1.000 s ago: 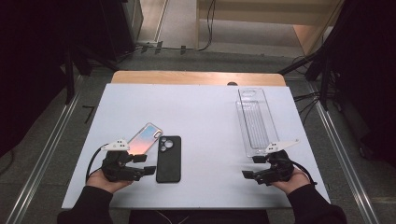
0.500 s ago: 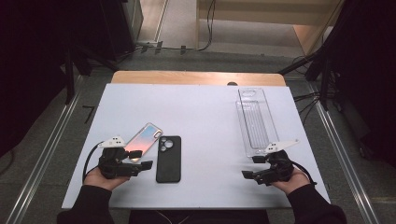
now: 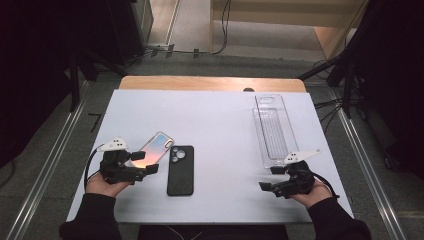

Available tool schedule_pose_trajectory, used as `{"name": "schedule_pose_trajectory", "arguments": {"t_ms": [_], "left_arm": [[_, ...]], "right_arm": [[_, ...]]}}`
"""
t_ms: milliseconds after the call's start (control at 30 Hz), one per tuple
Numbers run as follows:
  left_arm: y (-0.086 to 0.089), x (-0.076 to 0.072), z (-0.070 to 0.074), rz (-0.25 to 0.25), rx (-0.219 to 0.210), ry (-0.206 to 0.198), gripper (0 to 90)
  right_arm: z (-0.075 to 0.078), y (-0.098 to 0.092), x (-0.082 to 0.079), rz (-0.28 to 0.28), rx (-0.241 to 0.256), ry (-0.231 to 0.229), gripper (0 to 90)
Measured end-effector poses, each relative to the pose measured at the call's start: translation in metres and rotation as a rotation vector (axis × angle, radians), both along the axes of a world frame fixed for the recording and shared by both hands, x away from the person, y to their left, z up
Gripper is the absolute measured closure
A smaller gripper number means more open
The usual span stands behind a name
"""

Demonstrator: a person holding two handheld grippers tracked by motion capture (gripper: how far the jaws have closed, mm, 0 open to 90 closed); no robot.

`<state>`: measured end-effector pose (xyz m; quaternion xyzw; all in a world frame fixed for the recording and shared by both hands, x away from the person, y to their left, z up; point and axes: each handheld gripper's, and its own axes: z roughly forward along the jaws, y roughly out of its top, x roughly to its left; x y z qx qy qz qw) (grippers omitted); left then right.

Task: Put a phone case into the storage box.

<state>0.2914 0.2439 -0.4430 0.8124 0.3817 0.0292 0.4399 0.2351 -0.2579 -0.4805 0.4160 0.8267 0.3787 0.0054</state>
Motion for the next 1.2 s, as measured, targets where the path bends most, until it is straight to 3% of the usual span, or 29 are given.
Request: {"name": "schedule_pose_trajectory", "arguments": {"t_ms": [67, 167, 200, 267, 400, 500, 800, 933, 1100, 1200], "left_arm": [[-0.002, 0.005, 0.002, -0.003, 0.007, -0.002, 0.0], [-0.003, 0.008, 0.004, -0.019, -0.006, -0.038, 0.0], [-0.005, 0.011, 0.006, -0.016, 0.022, -0.051, 0.0], [-0.006, 0.012, 0.006, -0.015, 0.029, -0.054, 0.9], [-0.006, 0.025, 0.005, -0.005, 0.026, -0.019, 0.9], [-0.004, 0.031, 0.004, 0.008, 0.01, -0.01, 1.0], [-0.003, 0.05, 0.002, 0.035, 0.029, 0.013, 4.6], [-0.005, 0.058, 0.003, 0.034, 0.068, -0.003, 4.7], [-0.005, 0.069, 0.0, 0.053, 0.067, -0.008, 4.7], [-0.005, 0.073, -0.004, 0.065, 0.091, -0.01, 6.7]], "right_arm": [[0.0, 0.0, 0.0, 0.001, 0.002, 0.0, 18.6], [0.0, 0.0, 0.0, 0.001, 0.004, 0.0, 18.6], [0.0, -0.001, 0.0, 0.004, 0.003, -0.002, 18.6], [0.0, -0.001, 0.0, 0.003, 0.002, -0.002, 18.6], [0.0, -0.001, 0.0, 0.002, 0.001, -0.001, 18.6], [0.0, -0.001, 0.0, 0.002, 0.001, 0.0, 18.6], [0.0, -0.001, 0.0, 0.003, 0.0, -0.001, 18.6], [0.0, -0.001, 0.0, 0.003, 0.0, -0.001, 18.6], [0.0, -0.001, 0.0, -0.002, -0.002, 0.003, 18.6], [0.0, -0.001, 0.0, -0.001, -0.003, 0.003, 18.6]]}}
